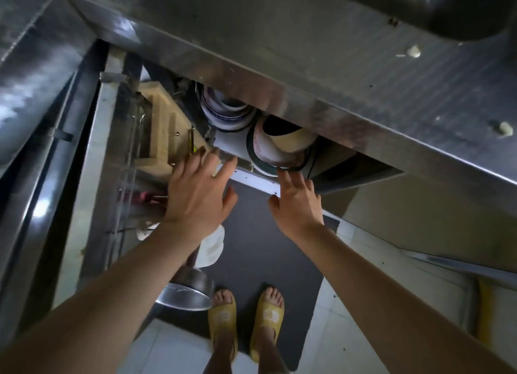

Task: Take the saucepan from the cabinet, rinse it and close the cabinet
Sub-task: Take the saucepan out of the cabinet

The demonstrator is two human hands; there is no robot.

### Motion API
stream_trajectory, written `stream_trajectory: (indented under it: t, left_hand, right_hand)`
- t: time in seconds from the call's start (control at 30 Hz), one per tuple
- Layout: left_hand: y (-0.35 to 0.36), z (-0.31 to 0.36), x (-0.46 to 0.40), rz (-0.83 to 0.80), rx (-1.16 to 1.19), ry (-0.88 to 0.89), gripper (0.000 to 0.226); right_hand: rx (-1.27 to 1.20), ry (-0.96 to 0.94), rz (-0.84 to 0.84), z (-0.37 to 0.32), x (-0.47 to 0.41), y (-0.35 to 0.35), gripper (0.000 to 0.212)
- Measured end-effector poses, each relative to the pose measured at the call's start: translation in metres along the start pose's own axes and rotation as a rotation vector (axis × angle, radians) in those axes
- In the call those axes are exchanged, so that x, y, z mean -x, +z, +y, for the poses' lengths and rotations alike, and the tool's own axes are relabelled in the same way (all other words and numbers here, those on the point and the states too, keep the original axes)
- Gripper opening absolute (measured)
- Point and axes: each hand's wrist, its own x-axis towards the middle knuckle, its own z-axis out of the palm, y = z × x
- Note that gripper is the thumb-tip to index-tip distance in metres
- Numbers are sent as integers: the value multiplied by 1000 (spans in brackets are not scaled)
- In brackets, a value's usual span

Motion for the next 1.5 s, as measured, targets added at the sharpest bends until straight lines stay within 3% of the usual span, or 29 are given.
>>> stream_trajectory:
  t: [0.3,0.9,1.2,1.5]
  left_hand:
    - [18,-1,-12,-17,77,-11,51]
    - [154,64,-114,22,284,-48,53]
    - [183,62,-144,29,304,-4,65]
    - [208,39,-135,51,304,-80,73]
  right_hand:
    - [36,-12,63,10,-25,14,57]
    - [284,-66,279,73,-126,28,60]
    - [771,-23,437,70,-160,-11,53]
    - [996,116,222,76,-183,-27,52]
